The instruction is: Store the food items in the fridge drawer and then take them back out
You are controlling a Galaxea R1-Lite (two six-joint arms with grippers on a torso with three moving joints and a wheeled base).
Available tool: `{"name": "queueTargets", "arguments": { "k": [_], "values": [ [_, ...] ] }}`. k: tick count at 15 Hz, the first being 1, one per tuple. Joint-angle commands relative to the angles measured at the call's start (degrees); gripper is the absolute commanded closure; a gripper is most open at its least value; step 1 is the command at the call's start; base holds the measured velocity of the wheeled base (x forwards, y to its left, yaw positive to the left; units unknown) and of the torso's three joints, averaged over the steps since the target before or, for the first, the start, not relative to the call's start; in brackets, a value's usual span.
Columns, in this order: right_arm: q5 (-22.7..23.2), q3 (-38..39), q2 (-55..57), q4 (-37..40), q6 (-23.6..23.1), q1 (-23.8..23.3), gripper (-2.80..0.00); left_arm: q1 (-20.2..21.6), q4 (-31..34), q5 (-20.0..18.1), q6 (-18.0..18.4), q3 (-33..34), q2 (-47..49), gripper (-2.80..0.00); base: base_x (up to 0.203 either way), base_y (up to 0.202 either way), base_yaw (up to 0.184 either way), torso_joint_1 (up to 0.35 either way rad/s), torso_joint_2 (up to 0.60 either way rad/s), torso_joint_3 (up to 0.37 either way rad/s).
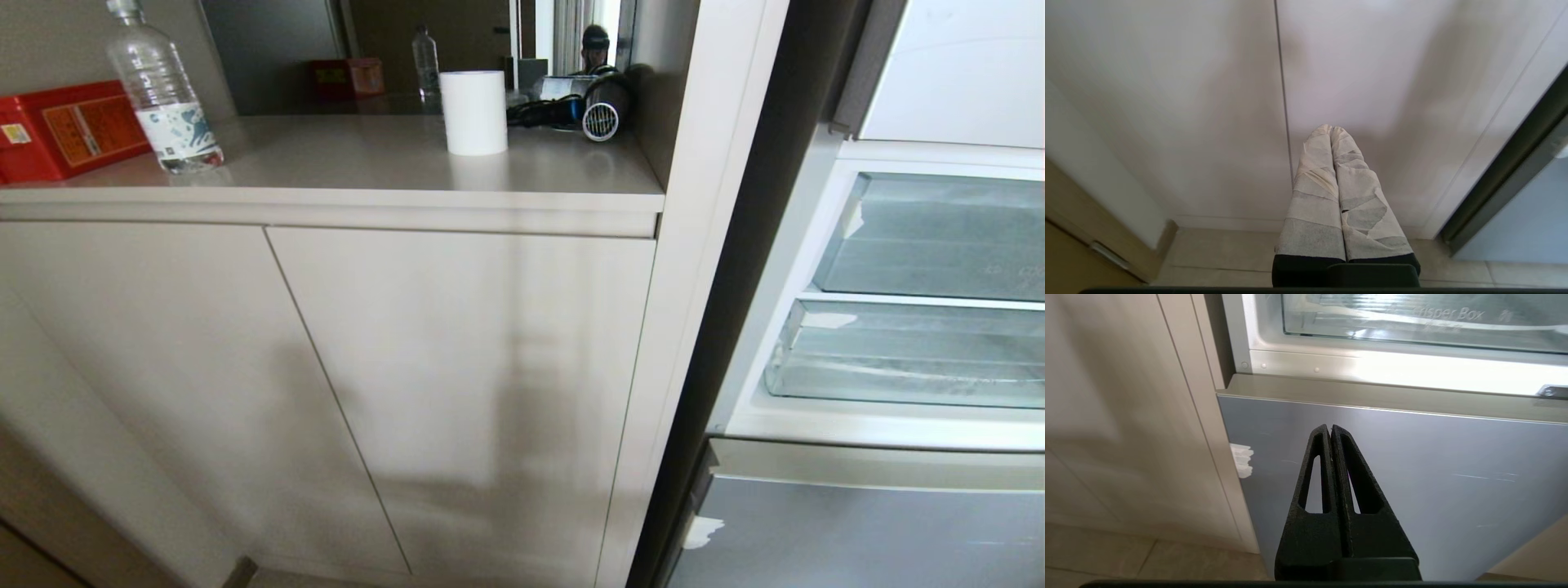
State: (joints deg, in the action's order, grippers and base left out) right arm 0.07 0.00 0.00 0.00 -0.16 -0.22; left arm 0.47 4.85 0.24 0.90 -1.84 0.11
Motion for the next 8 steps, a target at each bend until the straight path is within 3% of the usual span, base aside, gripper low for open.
{"name": "queueTargets", "arguments": {
  "k": [1,8],
  "values": [
    [0.0,0.0,0.0,0.0,0.0,0.0,0.0,0.0,0.1,0.0,0.0,0.0,0.0,0.0,0.0,0.0,0.0,0.0,0.0,0.0],
    [0.0,0.0,0.0,0.0,0.0,0.0,0.0,0.0,0.1,0.0,0.0,0.0,0.0,0.0,0.0,0.0,0.0,0.0,0.0,0.0]
  ]
}}
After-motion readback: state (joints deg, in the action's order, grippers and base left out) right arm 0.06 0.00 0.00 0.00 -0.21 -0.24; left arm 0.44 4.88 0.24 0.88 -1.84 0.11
